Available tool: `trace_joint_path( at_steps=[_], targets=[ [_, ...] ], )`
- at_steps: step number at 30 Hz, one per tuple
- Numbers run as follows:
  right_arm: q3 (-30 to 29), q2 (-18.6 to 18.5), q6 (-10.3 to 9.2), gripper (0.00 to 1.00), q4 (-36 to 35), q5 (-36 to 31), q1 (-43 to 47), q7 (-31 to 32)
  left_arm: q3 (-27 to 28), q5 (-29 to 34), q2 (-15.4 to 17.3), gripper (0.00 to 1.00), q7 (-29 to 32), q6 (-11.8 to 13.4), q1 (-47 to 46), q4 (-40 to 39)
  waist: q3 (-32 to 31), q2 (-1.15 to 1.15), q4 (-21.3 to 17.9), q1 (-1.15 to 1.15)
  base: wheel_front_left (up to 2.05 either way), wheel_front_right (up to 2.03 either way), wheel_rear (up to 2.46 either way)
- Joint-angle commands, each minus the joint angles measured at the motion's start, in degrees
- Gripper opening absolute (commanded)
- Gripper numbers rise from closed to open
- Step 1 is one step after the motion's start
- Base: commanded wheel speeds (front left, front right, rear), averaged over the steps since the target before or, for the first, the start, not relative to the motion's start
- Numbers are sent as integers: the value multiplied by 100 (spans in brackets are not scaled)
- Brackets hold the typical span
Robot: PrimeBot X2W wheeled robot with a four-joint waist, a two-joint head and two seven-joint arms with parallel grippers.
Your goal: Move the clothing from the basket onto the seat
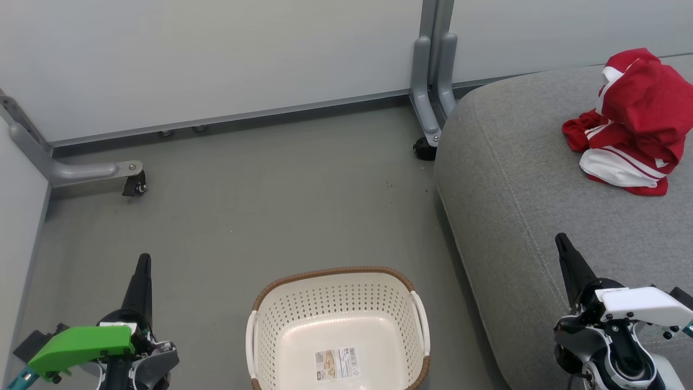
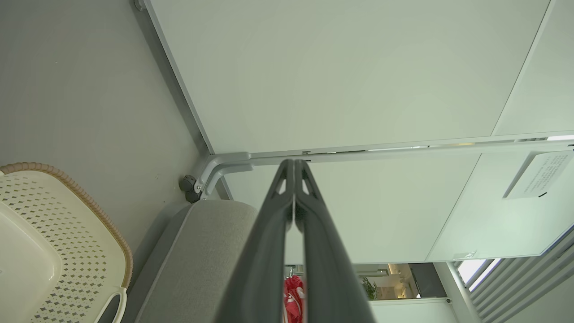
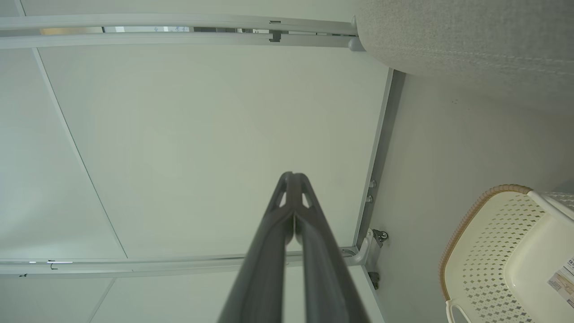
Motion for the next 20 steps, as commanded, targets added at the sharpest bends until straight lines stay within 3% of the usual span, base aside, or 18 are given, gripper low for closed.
trace_joint_path(
  at_steps=[1, 20],
  targets=[
    [-31, -5, 2, 0, 14, 119, -98, 50, 20, -131, 4, 0, 33, -32, -140, 21, 7, 0, 2, 0, 0, 0, 0],
    [-101, 29, 2, 0, 31, 236, -112, 124, 62, -258, -23, 0, 109, -34, -167, 42, 32, 0, 8, 0, 0, 0, 0]
  ],
)
